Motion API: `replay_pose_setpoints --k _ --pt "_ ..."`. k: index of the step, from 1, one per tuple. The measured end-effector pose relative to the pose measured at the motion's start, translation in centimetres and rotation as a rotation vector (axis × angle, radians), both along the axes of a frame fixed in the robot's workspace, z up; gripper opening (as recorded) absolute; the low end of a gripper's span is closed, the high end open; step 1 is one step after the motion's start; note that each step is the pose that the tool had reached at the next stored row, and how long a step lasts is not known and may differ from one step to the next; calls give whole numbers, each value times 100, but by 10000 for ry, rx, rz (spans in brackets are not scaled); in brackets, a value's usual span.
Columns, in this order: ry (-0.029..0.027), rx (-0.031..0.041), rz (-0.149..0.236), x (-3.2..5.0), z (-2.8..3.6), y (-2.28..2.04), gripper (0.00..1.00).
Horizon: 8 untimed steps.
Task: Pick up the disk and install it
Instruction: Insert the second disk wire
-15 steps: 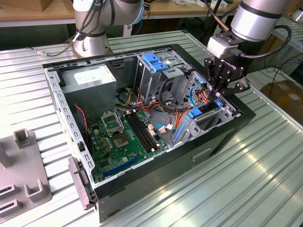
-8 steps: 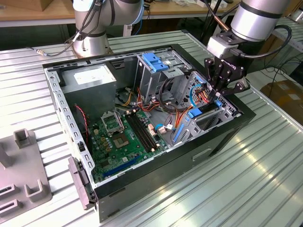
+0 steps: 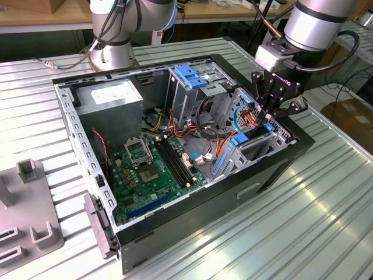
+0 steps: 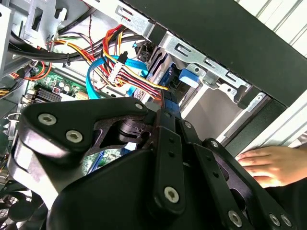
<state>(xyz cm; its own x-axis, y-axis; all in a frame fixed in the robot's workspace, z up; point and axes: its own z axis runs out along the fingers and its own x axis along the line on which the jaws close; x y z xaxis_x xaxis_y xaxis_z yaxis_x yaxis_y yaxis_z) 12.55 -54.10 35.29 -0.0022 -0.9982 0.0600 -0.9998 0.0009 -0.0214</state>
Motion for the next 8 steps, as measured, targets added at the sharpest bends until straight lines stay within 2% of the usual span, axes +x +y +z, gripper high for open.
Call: replay_pose_setpoints --k 3,4,7,8 --pt "-1 4 0 -1 44 0 10" --pt "0 8 -1 -1 100 0 10" --pt "0 10 -1 -1 208 0 10" --pt "0 9 0 -1 226 0 10"
